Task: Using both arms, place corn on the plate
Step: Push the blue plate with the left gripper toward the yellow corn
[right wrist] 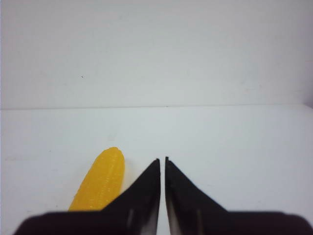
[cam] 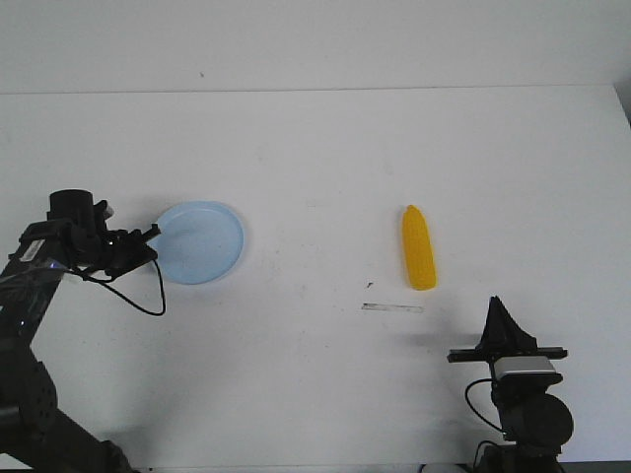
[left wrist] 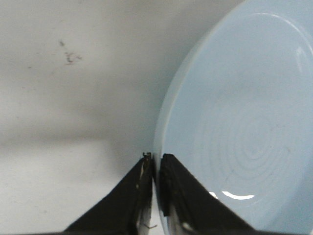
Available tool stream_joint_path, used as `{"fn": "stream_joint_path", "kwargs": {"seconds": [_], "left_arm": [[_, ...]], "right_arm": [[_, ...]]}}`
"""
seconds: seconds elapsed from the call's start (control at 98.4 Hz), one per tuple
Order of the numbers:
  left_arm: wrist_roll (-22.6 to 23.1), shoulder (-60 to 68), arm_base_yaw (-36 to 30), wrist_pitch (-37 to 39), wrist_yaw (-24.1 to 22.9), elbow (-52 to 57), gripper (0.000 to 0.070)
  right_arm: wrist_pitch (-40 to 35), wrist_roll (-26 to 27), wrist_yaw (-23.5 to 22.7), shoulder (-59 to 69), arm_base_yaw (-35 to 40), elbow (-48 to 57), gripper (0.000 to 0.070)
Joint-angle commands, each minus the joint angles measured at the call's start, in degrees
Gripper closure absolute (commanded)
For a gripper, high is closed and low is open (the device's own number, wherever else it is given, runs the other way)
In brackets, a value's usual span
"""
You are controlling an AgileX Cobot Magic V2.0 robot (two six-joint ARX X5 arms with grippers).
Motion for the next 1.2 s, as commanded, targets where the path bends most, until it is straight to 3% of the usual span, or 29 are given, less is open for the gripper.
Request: {"fn": "stream_joint_path", "kwargs": {"seconds": [0.0,0.488,0.711,0.904,0.955,1.016,1.077,1.189], "left_arm": [[-0.74,-0.22,-2.01,-0.07,0.26,1.01,0.0699],[-8.37,1.97,-23.65,7.52,0.26,1.01,0.0699],[-8.17,4.37,-29.38,9.11,0.24,1.01,0.0699],[-8.13,5.6,-30.4,8.87,0.22,1.01,0.0696],[-8.11,5.6,-30.4,9.05,-0.04,1.01,0.067],[-8.11,5.6,-30.38,9.05,-0.44,1.01,0.0553],[-7.89,5.6,-30.38,8.87,-0.44,1.01,0.0481],[-7.74,5.33,-30.38,8.83,-0.44,1.01,0.0466]], "right_arm": [[0.68,-0.07,0.11,0.09,0.07,-0.07,0.0684],[0.68,-0.07,0.11,0.09,0.07,-0.07,0.0684],[0.68,-0.07,0.11,0.09,0.07,-0.07,0.0684],[0.68,-0.07,0.11,0.09,0.07,-0.07,0.0684],[0.68,-0.07,0.11,0.09,0.07,-0.07,0.0684],[0.68,-0.07,0.11,0.09,0.07,-0.07,0.0684],[0.68,-0.07,0.11,0.09,0.07,-0.07,0.0684],[0.68,-0.07,0.11,0.09,0.07,-0.07,0.0684]]}}
